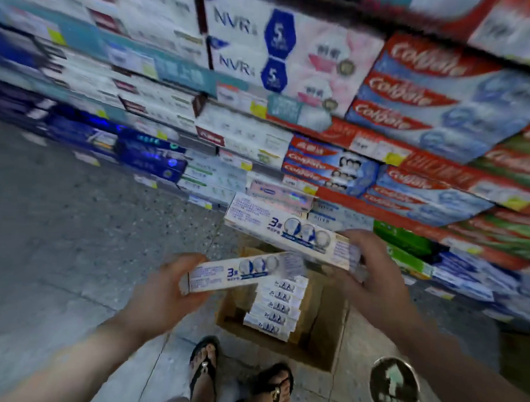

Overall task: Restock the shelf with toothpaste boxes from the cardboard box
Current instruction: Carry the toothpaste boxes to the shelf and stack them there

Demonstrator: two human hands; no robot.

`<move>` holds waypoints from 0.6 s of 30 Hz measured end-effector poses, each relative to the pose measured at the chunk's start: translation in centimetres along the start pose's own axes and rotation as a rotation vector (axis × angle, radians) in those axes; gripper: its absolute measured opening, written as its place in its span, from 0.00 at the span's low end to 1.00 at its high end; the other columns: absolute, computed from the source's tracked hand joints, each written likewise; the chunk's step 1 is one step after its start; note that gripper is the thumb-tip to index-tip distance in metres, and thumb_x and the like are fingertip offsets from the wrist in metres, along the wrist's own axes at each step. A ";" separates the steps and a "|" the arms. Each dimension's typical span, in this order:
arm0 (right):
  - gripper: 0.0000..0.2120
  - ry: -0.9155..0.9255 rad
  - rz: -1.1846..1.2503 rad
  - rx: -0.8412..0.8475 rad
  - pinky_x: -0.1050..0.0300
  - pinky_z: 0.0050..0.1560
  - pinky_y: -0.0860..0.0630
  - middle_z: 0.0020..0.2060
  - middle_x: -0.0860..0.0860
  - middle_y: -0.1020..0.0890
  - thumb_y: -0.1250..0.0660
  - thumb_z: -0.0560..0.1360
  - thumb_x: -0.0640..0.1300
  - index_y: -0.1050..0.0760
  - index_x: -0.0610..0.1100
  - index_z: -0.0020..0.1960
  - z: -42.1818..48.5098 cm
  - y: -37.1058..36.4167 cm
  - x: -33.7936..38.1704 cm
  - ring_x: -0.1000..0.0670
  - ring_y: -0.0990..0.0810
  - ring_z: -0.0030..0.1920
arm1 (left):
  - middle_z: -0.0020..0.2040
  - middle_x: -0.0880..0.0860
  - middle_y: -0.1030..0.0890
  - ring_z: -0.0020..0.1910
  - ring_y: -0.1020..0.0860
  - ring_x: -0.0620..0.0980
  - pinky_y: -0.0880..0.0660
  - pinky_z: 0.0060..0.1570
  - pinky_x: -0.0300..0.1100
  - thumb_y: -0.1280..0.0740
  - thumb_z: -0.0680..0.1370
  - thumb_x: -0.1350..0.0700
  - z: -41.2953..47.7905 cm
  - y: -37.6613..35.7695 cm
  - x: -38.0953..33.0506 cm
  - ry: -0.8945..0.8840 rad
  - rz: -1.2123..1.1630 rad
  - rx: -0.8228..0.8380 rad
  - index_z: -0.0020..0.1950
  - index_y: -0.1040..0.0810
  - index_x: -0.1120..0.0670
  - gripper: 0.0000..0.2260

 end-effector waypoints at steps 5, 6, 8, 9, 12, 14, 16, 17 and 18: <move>0.15 0.136 -0.022 0.039 0.75 0.46 0.33 0.51 0.64 0.29 0.37 0.67 0.61 0.35 0.65 0.51 0.5 3.2 12.7 0.71 0.30 0.50 | 0.48 0.45 0.20 0.49 0.22 0.43 0.35 0.42 0.23 0.35 0.59 0.42 -6.8 10.0 -4.2 0.032 -0.048 -0.179 0.51 0.22 0.43 0.21; 0.16 0.157 -0.030 0.054 0.73 0.49 0.33 0.52 0.65 0.29 0.37 0.67 0.64 0.36 0.67 0.53 0.6 3.3 14.9 0.69 0.30 0.51 | 0.48 0.43 0.19 0.50 0.22 0.43 0.35 0.43 0.22 0.36 0.58 0.41 -8.3 11.8 -4.3 0.025 -0.071 -0.220 0.52 0.22 0.43 0.23; 0.16 0.161 -0.012 0.075 0.68 0.56 0.34 0.56 0.63 0.29 0.34 0.69 0.62 0.36 0.69 0.53 1.0 3.0 19.1 0.62 0.30 0.57 | 0.44 0.34 0.20 0.45 0.23 0.32 0.34 0.44 0.21 0.36 0.57 0.41 -11.3 15.5 -4.5 0.020 -0.156 -0.297 0.47 0.23 0.35 0.18; 0.18 0.181 -0.010 0.066 0.67 0.56 0.35 0.56 0.60 0.28 0.31 0.69 0.58 0.36 0.68 0.52 1.2 2.7 21.4 0.60 0.30 0.58 | 0.44 0.30 0.22 0.43 0.25 0.29 0.34 0.43 0.22 0.34 0.57 0.41 -12.7 17.4 -4.4 0.029 -0.186 -0.330 0.46 0.25 0.31 0.18; 0.19 0.307 -0.044 0.085 0.74 0.49 0.33 0.50 0.62 0.26 0.31 0.65 0.52 0.34 0.65 0.51 2.2 0.8 28.9 0.62 0.26 0.50 | 0.45 0.32 0.21 0.42 0.25 0.30 0.31 0.43 0.26 0.31 0.57 0.42 -16.7 23.0 -3.2 0.034 -0.247 -0.404 0.49 0.26 0.36 0.21; 0.20 0.368 -0.043 0.162 0.69 0.46 0.28 0.51 0.62 0.26 0.29 0.68 0.49 0.34 0.65 0.52 3.2 -1.9 34.0 0.62 0.26 0.52 | 0.45 0.32 0.21 0.42 0.25 0.31 0.32 0.43 0.26 0.31 0.57 0.41 -19.0 27.3 -1.9 0.028 -0.258 -0.457 0.49 0.26 0.36 0.20; 0.21 0.399 -0.006 0.214 0.67 0.45 0.25 0.53 0.62 0.27 0.29 0.70 0.46 0.35 0.65 0.52 4.1 -5.0 39.2 0.64 0.27 0.55 | 0.43 0.31 0.21 0.41 0.25 0.30 0.33 0.41 0.25 0.32 0.57 0.41 -21.3 31.9 -0.1 0.023 -0.268 -0.525 0.47 0.26 0.33 0.19; 0.21 0.423 0.002 0.226 0.70 0.45 0.25 0.53 0.65 0.28 0.30 0.70 0.46 0.35 0.66 0.52 4.5 -6.7 42.1 0.67 0.29 0.54 | 0.42 0.30 0.22 0.40 0.26 0.30 0.33 0.40 0.24 0.32 0.56 0.40 -22.5 34.3 0.9 0.022 -0.264 -0.558 0.46 0.27 0.31 0.19; 0.19 0.450 0.000 0.234 0.72 0.43 0.27 0.52 0.67 0.29 0.30 0.70 0.48 0.35 0.67 0.51 4.8 -8.6 45.1 0.71 0.30 0.54 | 0.42 0.29 0.22 0.40 0.26 0.30 0.33 0.39 0.25 0.33 0.56 0.40 -23.6 36.8 2.2 0.026 -0.255 -0.591 0.46 0.27 0.30 0.19</move>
Point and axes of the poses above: each hand's wrist, its own z-axis towards the middle knuckle, its own y-axis out of the back of the hand, x = y × z, the point moved 7 cm from there along z, towards the middle knuckle
